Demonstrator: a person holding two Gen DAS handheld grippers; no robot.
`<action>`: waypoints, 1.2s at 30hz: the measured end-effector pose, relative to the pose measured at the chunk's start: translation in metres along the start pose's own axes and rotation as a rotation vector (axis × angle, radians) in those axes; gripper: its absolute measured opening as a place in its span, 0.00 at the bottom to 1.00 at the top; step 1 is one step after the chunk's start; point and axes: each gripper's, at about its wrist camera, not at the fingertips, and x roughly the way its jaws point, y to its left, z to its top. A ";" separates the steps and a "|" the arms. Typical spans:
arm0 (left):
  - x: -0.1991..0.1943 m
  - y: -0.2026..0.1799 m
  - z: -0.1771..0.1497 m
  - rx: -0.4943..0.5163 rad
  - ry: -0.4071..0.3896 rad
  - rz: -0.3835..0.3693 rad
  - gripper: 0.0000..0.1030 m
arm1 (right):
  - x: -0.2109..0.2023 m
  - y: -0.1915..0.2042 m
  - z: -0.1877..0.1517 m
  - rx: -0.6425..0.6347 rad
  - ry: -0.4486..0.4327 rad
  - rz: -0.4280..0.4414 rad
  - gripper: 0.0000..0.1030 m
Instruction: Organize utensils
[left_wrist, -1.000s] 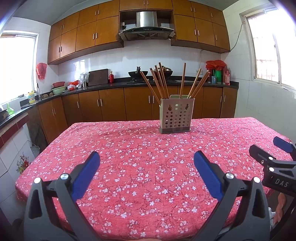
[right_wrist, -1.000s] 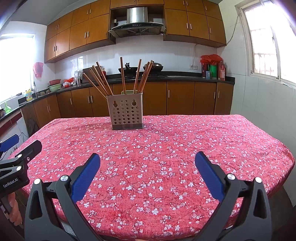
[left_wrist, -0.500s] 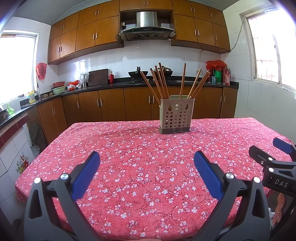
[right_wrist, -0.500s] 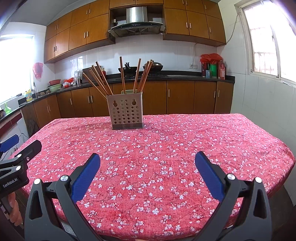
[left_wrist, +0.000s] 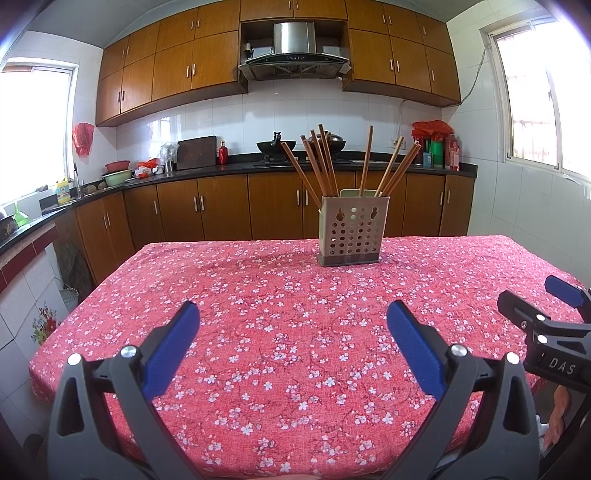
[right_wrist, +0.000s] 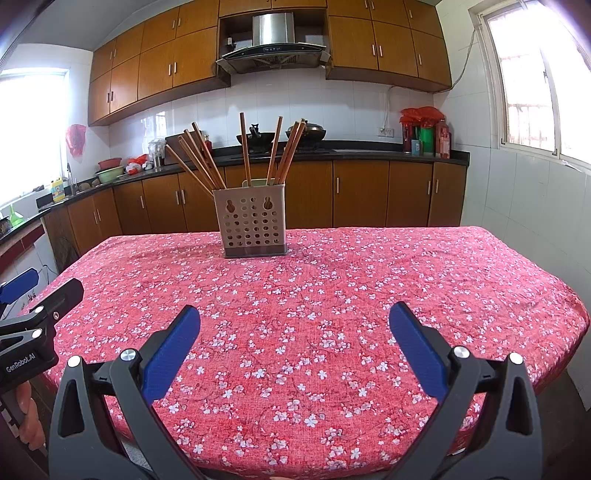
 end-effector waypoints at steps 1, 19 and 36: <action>0.000 0.000 0.000 -0.001 0.000 0.000 0.96 | 0.000 0.000 0.000 0.000 0.000 0.000 0.98; 0.001 0.000 0.000 -0.004 0.003 -0.001 0.96 | 0.001 0.000 -0.002 0.003 0.004 0.001 0.98; 0.005 -0.001 -0.003 -0.007 0.010 -0.003 0.96 | 0.002 -0.001 -0.004 0.009 0.012 0.002 0.98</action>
